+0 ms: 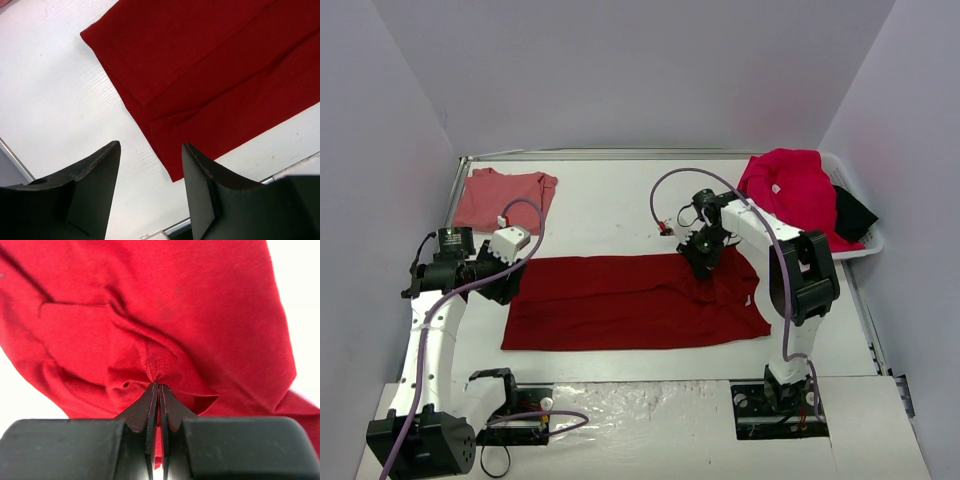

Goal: Fold and stack the t-shirts
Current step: Fold the other side of the tshirt into a rectangle

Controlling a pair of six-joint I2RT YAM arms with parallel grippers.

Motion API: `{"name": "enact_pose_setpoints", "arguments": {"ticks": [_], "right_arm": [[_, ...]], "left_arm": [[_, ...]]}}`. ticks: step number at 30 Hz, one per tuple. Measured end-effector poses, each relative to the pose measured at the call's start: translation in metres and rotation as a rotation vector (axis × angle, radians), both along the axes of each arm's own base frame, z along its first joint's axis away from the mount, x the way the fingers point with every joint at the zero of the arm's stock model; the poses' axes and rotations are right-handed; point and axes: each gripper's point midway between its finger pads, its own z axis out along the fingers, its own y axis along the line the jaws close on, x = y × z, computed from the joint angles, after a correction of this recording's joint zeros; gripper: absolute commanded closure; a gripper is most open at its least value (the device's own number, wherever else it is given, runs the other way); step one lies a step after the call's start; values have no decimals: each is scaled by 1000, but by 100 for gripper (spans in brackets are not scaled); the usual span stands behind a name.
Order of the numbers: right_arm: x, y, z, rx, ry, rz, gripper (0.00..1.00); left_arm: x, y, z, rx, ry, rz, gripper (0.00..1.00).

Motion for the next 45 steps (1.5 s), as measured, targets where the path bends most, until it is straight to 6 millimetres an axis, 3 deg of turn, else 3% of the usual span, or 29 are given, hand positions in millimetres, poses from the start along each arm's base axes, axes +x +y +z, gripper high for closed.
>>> {"name": "enact_pose_setpoints", "arguments": {"ticks": [11, 19, 29, 39, 40, 42, 45], "right_arm": [[-34, 23, 25, 28, -28, 93, 100], [-72, 37, 13, -5, 46, 176, 100], [-100, 48, 6, -30, 111, 255, 100], [-136, 58, -26, -86, 256, 359, 99], [-140, 58, -30, -93, 274, 366, 95], [-149, 58, -31, -105, 323, 365, 67], [-157, 58, -24, -99, 371, 355, 57]], "left_arm": [[0, 0, 1, 2, -4, 1, 49], [-1, 1, 1, 7, -9, 3, 49], [-1, 2, 1, 10, -9, 5, 49], [-1, 2, 1, 13, -9, 7, 49], [-1, 2, 1, 14, -10, 8, 49], [-1, 3, -1, 14, -9, 8, 49], [-3, 3, -4, 19, 0, 11, 49]]}}
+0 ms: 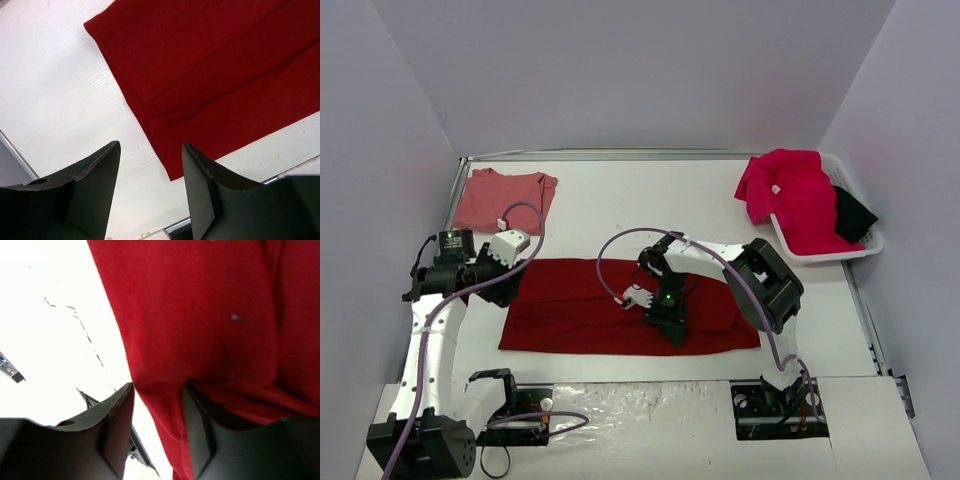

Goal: Fold and stack the t-shirts
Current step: Fold the other side of the tshirt into a rectangle

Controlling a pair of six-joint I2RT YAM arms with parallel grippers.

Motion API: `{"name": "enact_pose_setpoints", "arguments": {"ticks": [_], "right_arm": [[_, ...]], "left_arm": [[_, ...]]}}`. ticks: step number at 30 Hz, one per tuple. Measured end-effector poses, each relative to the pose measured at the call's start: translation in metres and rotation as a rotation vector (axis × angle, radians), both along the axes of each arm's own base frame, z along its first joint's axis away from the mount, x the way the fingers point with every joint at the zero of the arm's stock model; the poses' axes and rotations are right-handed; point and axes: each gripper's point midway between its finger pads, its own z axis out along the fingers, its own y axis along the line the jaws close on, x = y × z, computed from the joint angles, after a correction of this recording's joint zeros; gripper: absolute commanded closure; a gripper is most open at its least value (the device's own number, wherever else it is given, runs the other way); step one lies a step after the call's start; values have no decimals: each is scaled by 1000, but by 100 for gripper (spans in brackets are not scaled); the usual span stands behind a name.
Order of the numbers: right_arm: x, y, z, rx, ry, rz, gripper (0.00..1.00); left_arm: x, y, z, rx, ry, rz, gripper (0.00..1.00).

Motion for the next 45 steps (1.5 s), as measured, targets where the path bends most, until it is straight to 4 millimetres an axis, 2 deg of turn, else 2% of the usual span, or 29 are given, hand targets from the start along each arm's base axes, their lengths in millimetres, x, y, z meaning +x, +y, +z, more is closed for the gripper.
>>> {"name": "enact_pose_setpoints", "arguments": {"ticks": [5, 10, 13, 17, 18, 20, 21, 22, 23, 24, 28, 31, 37, 45], "right_arm": [[-2, 0, 4, -6, 4, -1, 50], [10, -1, 13, 15, -55, -4, 47], [23, 0, 28, 57, -114, -21, 45], [48, -8, 61, 141, -213, -87, 45], [54, -12, 68, 156, -233, -111, 47], [67, -25, 78, 167, -279, -166, 58], [73, -32, 81, 165, -302, -196, 67], [77, -39, 82, 161, -319, -219, 87], [81, -48, 81, 153, -335, -243, 96], [83, -56, 79, 140, -335, -273, 100], [82, -85, 63, 77, -304, -365, 100], [90, -101, 60, 19, -332, -400, 100], [115, -114, 59, -61, -387, -421, 100], [113, -143, 9, -201, -272, -469, 100]], "left_arm": [[0, 3, -2, 14, 3, 4, 49], [0, 3, -4, 18, 9, 3, 49], [1, 4, -4, 20, 5, 3, 49], [2, 4, -3, 24, -5, 4, 49], [2, 4, -3, 25, -8, 3, 49], [2, 4, -1, 26, -18, 3, 49], [2, 4, 0, 27, -22, 3, 49], [2, 4, 1, 28, -26, 3, 49], [1, 4, 1, 28, -29, 3, 49], [1, 4, 2, 28, -31, 3, 49], [1, 4, 3, 29, -36, 2, 49], [1, 4, 3, 28, -36, 1, 49], [1, 3, 3, 22, -38, -5, 49], [1, 1, 3, 13, -39, -12, 49]]}}
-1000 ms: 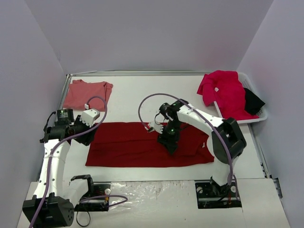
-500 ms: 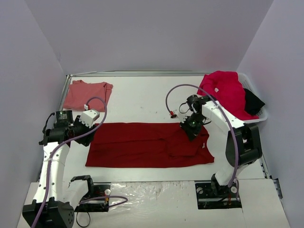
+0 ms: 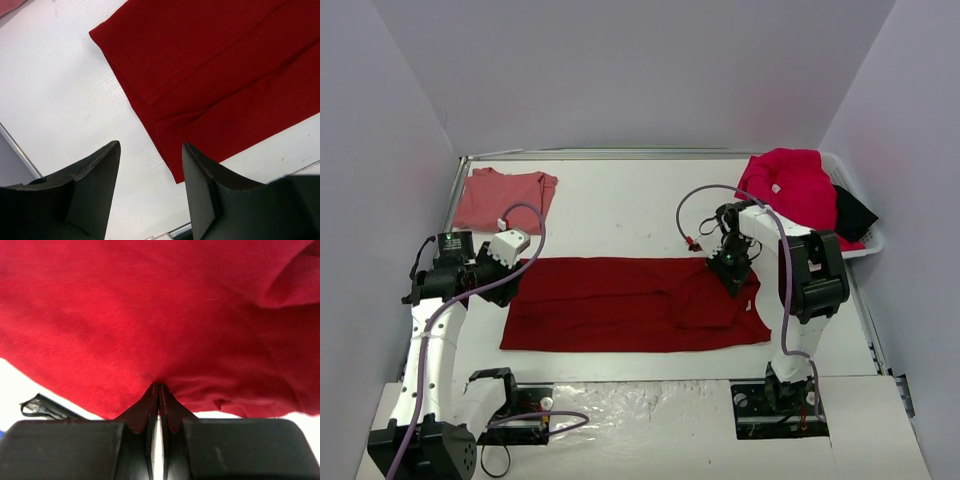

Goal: Fold and stack the t-shirts
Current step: Fold the other side of the tshirt into a rectangle, then rotate the tshirt 90 degrees

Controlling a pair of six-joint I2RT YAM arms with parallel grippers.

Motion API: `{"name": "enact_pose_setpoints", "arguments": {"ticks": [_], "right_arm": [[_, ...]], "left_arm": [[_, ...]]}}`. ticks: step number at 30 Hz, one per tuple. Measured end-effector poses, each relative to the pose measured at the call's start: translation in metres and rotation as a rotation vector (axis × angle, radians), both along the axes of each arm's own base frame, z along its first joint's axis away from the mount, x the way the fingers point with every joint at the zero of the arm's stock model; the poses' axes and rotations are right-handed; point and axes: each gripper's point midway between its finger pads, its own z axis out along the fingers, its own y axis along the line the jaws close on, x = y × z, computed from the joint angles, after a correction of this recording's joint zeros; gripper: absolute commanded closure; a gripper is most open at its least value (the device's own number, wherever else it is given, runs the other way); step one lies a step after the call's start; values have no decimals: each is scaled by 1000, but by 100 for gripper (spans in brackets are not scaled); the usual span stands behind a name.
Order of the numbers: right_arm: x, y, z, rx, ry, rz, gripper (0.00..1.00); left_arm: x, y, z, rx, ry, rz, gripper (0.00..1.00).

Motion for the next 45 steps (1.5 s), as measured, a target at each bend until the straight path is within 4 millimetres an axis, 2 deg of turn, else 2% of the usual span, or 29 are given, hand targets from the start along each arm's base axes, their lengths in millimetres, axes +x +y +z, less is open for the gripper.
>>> {"name": "enact_pose_setpoints", "arguments": {"ticks": [5, 10, 13, 14, 17, 19, 22, 25, 26, 28, 31, 35, 37, 39, 42, 45], "right_arm": [[2, -11, -19, -25, 36, -38, 100], [9, -13, -20, -43, 100, -67, 100], [26, -11, -20, -59, 140, -89, 100], [37, -9, -19, -64, 138, -95, 100], [82, -2, -18, -64, 82, -110, 100], [125, 6, -18, -46, 0, -114, 100], [201, 24, -15, -3, -186, -115, 100], [286, 44, -10, 61, -462, -109, 100], [309, 51, -8, 82, -546, -107, 100], [338, 63, -7, 122, -664, -101, 100], [367, 82, -2, 178, -796, -93, 100], [388, 108, 14, 222, -914, -71, 100], [396, 113, 23, 223, -973, -74, 100], [394, 118, 27, 217, -992, -71, 100], [380, 112, 37, 174, -1008, -78, 100], [366, 95, 68, 103, -1054, -106, 100]], "left_arm": [[1, 0, 0, -2, -1, -2, 49], [2, 1, -2, 4, 8, 2, 49], [6, 4, 0, 15, 14, 8, 49], [8, 5, 3, 20, 14, 10, 49], [22, 11, 15, 37, -4, 23, 49], [30, 14, 22, 43, -18, 38, 49], [40, 18, 26, 45, -22, 69, 45], [49, 22, 27, 44, -19, 98, 45], [53, 23, 27, 42, -11, 106, 45], [59, 25, 27, 37, -6, 119, 46], [62, 25, 24, 28, 4, 131, 45], [63, 25, 23, 22, 6, 140, 45], [63, 26, 23, 19, 6, 148, 45], [63, 28, 23, 16, 4, 159, 45], [60, 29, 22, 4, 3, 166, 44], [58, 28, 25, -8, -1, 164, 44]]}}
